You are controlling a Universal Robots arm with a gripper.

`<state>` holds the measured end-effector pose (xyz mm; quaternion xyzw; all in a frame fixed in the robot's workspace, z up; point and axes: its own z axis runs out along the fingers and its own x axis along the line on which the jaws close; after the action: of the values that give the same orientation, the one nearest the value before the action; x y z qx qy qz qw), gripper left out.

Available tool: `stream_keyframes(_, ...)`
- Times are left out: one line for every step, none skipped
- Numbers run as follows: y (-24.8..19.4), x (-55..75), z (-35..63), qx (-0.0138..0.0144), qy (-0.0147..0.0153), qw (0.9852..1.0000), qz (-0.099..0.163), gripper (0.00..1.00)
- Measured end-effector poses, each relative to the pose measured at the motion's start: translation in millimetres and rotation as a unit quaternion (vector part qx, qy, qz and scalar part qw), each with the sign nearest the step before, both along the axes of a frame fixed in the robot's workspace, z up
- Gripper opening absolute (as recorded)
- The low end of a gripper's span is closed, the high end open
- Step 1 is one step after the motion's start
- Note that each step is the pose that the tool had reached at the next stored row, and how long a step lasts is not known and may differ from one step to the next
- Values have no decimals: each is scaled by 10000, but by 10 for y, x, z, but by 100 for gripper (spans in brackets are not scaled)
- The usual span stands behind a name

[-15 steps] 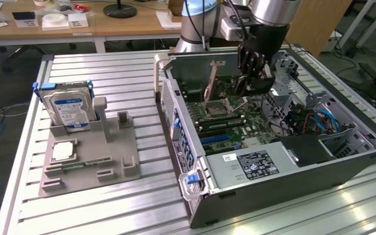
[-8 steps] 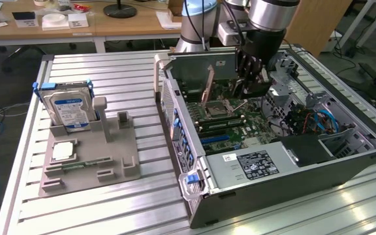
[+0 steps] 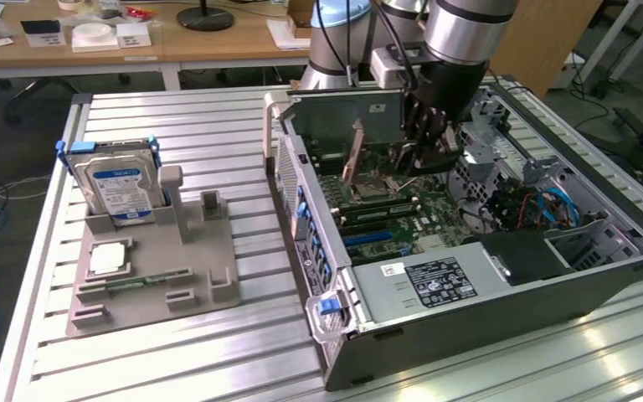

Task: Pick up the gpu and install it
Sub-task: 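Insert the gpu into the slot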

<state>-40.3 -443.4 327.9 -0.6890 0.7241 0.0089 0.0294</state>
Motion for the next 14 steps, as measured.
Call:
stream_keyframes(-2, -2, -6, 8, -1, 10000, 5, 28)
stream_keyframes(-3, -2, -10, 10, -1, 10000, 6, 28)
stream_keyframes(-3, -2, -11, 8, 0, 10000, 7, 28)
stream_keyframes(-3, -2, -16, 9, 0, 10000, 7, 28)
stream_keyframes(-3, -2, -18, 9, 0, 10000, 7, 28)
stream_keyframes(-3, -3, -18, 10, 0, 10000, 7, 28)
stream_keyframes(-3, -3, -18, 9, 0, 10000, 7, 28)
stream_keyframes(-3, -3, -18, 9, 0, 10000, 7, 28)
stream_keyframes(-3, -3, -18, 9, 0, 10000, 7, 28)
stream_keyframes(-3, -3, -18, 9, 0, 10000, 7, 28)
stream_keyframes(-3, -3, -18, 10, 0, 10000, 7, 28)
stream_keyframes(-3, -3, -18, 9, 0, 10000, 7, 28)
stream_keyframes(-3, -3, -18, 9, 0, 10000, 7, 28)
stream_keyframes(-3, -4, -18, 9, 0, 10000, 7, 28)
